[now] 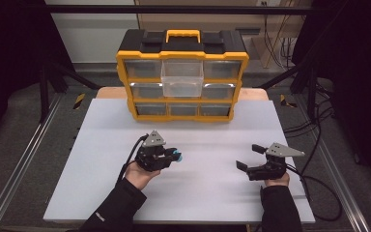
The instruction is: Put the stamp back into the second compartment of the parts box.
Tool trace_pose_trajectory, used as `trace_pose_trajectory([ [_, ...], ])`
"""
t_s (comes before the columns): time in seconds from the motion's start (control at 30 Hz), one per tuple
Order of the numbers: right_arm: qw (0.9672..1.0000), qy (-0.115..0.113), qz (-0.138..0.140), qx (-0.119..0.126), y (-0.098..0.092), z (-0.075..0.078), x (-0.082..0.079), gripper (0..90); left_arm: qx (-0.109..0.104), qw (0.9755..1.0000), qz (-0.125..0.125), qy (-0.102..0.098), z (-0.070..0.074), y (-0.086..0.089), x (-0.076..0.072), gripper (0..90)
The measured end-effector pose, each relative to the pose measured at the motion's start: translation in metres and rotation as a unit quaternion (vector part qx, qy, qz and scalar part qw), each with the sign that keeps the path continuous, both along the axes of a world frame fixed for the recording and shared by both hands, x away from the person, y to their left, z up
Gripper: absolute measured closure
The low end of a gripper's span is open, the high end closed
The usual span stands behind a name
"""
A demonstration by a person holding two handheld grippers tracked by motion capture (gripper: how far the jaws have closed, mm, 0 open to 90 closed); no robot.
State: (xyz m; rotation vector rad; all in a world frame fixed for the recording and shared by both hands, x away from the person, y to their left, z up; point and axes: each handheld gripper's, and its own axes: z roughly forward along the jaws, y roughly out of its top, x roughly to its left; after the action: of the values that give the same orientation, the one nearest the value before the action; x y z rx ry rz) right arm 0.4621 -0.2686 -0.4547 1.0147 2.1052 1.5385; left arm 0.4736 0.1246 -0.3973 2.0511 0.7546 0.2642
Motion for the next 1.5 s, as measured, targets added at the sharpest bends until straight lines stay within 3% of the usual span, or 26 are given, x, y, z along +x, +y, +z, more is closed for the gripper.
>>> trace_pose_trajectory([
  [0.63,1.0000,-0.001,0.000,0.000,0.000,0.000,0.000,2.6,-0.009,0.9998,0.010,-0.015,0.027,0.019,0.002,72.5],
  [1.5,1.0000,-0.001,0.000,0.000,0.000,0.000,0.000,2.6,-0.003,0.9990,0.017,-0.042,0.067,0.031,0.007,72.5],
])
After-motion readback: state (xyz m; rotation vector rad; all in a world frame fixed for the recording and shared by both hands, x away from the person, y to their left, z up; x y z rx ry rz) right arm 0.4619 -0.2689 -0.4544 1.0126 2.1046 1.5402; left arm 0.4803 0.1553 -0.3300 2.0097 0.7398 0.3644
